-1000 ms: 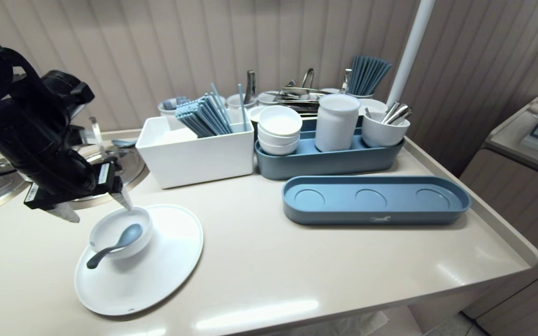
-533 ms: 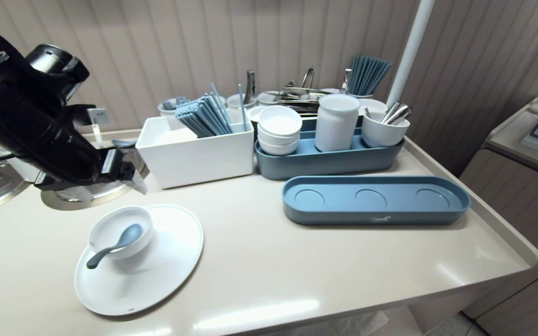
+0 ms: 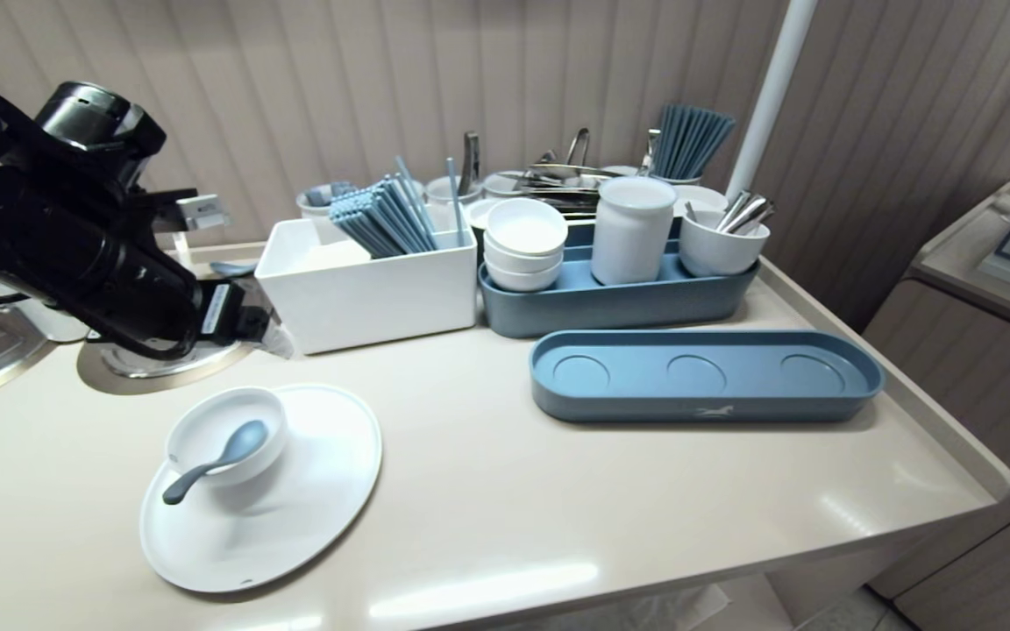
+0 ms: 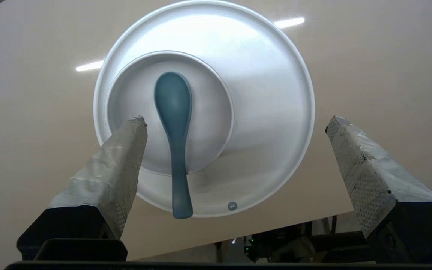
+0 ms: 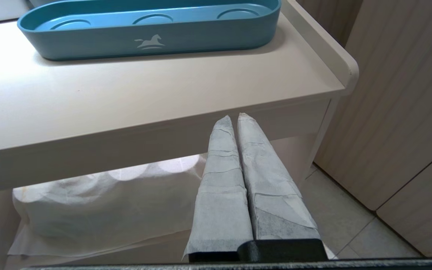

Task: Pick the chopsticks and place it on the plate

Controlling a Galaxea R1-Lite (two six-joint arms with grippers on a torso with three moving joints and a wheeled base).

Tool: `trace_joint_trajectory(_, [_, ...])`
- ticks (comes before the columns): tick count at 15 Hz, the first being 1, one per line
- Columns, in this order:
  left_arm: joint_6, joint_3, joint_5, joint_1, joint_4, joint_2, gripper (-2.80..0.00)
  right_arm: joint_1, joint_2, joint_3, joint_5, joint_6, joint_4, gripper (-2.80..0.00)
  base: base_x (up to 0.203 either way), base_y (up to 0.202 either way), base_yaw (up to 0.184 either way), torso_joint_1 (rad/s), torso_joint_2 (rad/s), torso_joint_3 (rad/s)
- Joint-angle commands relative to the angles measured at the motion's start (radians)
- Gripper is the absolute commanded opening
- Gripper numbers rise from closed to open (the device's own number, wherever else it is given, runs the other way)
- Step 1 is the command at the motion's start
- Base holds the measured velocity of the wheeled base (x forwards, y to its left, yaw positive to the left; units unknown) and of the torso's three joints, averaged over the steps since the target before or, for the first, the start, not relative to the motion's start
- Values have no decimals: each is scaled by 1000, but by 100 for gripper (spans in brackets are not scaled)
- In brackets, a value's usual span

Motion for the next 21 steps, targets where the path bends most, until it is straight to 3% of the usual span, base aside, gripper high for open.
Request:
trace_joint_trajectory(1, [-2,0,-1,-1,3,-20,0,0,1,-1,0,0,0,-280,0,0,0,0,0,0])
trace_joint_trajectory(21, [-8,35,-6,-31,1,-11,0,0,1,0,0,0,0,-280,0,0,0,0,0,0])
